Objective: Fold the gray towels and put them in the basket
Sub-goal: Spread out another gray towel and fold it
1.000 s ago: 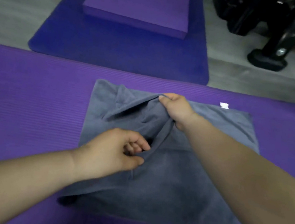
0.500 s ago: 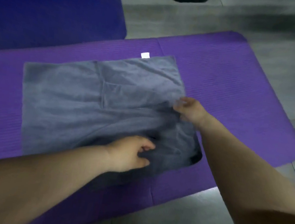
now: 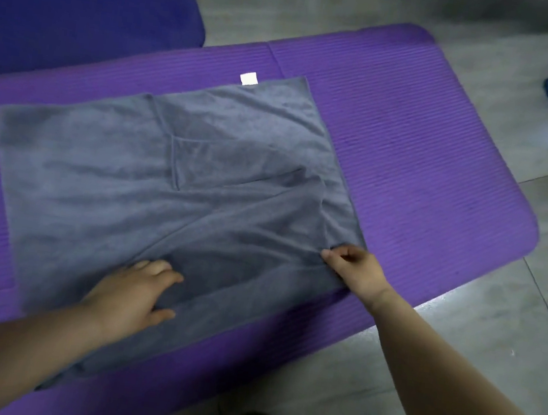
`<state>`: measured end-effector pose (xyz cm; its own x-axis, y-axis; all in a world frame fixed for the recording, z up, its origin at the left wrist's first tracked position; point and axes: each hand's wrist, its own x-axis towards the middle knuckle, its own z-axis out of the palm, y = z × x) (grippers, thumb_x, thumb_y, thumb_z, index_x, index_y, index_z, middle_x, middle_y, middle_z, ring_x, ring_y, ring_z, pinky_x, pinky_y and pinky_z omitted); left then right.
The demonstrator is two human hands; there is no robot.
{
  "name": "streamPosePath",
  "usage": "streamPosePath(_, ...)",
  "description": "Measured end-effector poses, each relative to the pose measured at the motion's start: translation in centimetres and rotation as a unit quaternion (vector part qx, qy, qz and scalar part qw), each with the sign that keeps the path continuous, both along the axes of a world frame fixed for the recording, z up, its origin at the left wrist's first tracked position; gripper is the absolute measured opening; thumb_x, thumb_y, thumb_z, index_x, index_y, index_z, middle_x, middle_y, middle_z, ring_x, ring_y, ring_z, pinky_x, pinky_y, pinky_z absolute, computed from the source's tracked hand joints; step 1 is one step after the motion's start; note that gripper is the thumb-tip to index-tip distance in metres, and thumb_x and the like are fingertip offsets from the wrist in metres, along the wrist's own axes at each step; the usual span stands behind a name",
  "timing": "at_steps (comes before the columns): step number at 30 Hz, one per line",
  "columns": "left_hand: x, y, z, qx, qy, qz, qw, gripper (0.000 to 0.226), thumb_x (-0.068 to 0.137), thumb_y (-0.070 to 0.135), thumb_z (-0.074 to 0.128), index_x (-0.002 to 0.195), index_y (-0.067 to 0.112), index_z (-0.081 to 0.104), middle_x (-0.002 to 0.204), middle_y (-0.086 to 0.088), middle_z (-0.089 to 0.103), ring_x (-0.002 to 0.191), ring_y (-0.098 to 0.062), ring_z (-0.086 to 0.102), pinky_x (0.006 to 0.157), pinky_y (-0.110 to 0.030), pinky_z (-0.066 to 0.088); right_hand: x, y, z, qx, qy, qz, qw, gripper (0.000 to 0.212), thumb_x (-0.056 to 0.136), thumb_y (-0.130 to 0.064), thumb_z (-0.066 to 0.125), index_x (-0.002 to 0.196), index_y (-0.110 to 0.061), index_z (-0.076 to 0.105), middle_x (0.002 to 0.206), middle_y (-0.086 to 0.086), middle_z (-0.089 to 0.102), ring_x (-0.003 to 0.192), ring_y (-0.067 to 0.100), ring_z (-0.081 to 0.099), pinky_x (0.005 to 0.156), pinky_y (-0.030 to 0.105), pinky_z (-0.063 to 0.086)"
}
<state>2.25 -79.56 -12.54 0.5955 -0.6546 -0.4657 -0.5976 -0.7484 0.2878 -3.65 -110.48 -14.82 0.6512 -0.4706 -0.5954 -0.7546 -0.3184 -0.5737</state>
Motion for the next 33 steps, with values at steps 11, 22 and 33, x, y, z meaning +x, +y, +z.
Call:
streamPosePath(11, -2.9, 6.5, -1.9, -0.029, -0.104, -0.074, 0.991, 0.033, 0.042, 0.032, 0.066, 0.065, 0.023, 0.043, 0.047, 0.002, 0.052, 0.040, -0.017, 0.055, 0.058, -0.032, 0.022, -0.5, -0.7, 0.2, 0.052, -0.031, -0.160, 0.985, 0.034, 0.086, 0.007, 0.053, 0.063, -0.014, 0.042, 0.028, -0.011, 0.049, 0.025, -0.003, 0.045, 0.033, 0.007, 0.038)
streamPosePath(22, -3.5, 4.4, -0.6, -0.240, -0.027, -0.057, 0.969, 0.014, 0.074, 0.028, 0.048, 0.082, 0.026, 0.058, 0.061, 0.007, 0.064, 0.069, -0.006, 0.046, 0.062, -0.017, 0.038, -0.8, -1.7, 1.4, -0.139, -0.077, -0.152, 0.976, 0.016, 0.090, -0.003, 0.049, 0.075, -0.008, 0.052, 0.075, 0.009, 0.054, 0.076, 0.016, 0.052, 0.069, 0.028, 0.040)
streamPosePath(33, -0.5, 4.0, -2.0, -0.085, -0.100, -0.007, 0.991, 0.049, 0.088, 0.057, 0.022, 0.113, 0.023, 0.047, 0.110, -0.009, 0.068, 0.103, -0.016, 0.042, 0.089, -0.030, 0.032, -0.5, -4.5, 1.6, -0.226, 0.055, -0.148, 0.961, 0.027, 0.090, -0.006, 0.042, 0.113, 0.006, 0.052, 0.116, 0.029, 0.058, 0.110, 0.041, 0.053, 0.092, 0.044, 0.041)
